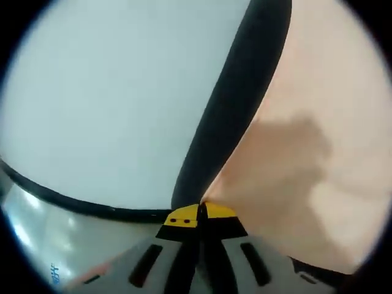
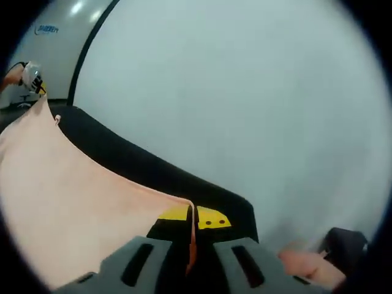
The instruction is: Fold the towel on the table until its edges align and the towel forms a compact rectangular stack.
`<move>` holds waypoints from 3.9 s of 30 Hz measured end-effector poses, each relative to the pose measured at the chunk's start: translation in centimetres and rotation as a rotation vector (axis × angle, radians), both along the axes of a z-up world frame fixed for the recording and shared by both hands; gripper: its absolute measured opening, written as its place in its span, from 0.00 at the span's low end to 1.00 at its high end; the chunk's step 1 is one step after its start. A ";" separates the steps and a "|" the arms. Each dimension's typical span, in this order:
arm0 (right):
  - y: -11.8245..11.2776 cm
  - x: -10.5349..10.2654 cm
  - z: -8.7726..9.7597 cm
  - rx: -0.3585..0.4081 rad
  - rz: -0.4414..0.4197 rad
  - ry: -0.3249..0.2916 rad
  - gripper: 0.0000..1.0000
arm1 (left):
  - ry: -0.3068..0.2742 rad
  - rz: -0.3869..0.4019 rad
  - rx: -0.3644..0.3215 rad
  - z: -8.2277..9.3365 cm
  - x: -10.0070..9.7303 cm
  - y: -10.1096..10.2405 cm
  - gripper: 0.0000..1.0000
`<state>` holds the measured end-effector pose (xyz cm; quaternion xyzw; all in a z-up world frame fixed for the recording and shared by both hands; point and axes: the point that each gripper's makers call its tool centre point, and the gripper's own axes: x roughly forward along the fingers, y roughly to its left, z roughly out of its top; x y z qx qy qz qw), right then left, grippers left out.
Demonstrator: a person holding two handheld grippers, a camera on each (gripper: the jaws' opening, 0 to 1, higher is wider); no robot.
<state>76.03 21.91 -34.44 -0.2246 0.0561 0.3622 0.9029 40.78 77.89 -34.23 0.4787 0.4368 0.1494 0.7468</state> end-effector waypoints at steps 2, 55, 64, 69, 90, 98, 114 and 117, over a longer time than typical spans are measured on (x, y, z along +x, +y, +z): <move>0.2 0.0 -0.8 -0.018 0.001 0.006 0.00 | 0.007 -0.014 -0.013 -1.3 0.9 0.0 0.00; -10.0 -21.2 1.5 0.269 0.189 -0.089 0.12 | 0.323 -0.402 -0.054 -10.8 -22.1 -15.8 0.27; -9.8 -24.1 4.1 0.272 0.250 -0.144 0.12 | 0.326 -0.433 -0.037 -11.9 -21.2 -15.4 0.25; -10.0 -24.9 4.3 0.238 0.251 -0.187 0.12 | 0.280 -0.563 0.092 -12.5 -21.4 -16.0 0.17; -13.6 -26.9 -7.3 -0.591 0.361 -0.241 0.09 | 0.111 -0.520 0.087 -9.1 -22.4 -16.1 0.00; -15.7 -26.0 -10.3 -0.798 0.358 -0.308 0.09 | 0.037 -0.483 0.054 -6.4 -23.5 -15.7 0.00; -13.6 -25.6 -12.0 -0.761 0.412 -0.400 0.06 | 0.082 -0.484 0.039 -8.1 -23.6 -16.3 0.00; -13.7 -25.9 -12.2 -0.805 0.432 -0.399 0.00 | 0.076 -0.476 0.039 -8.4 -23.5 -15.9 0.00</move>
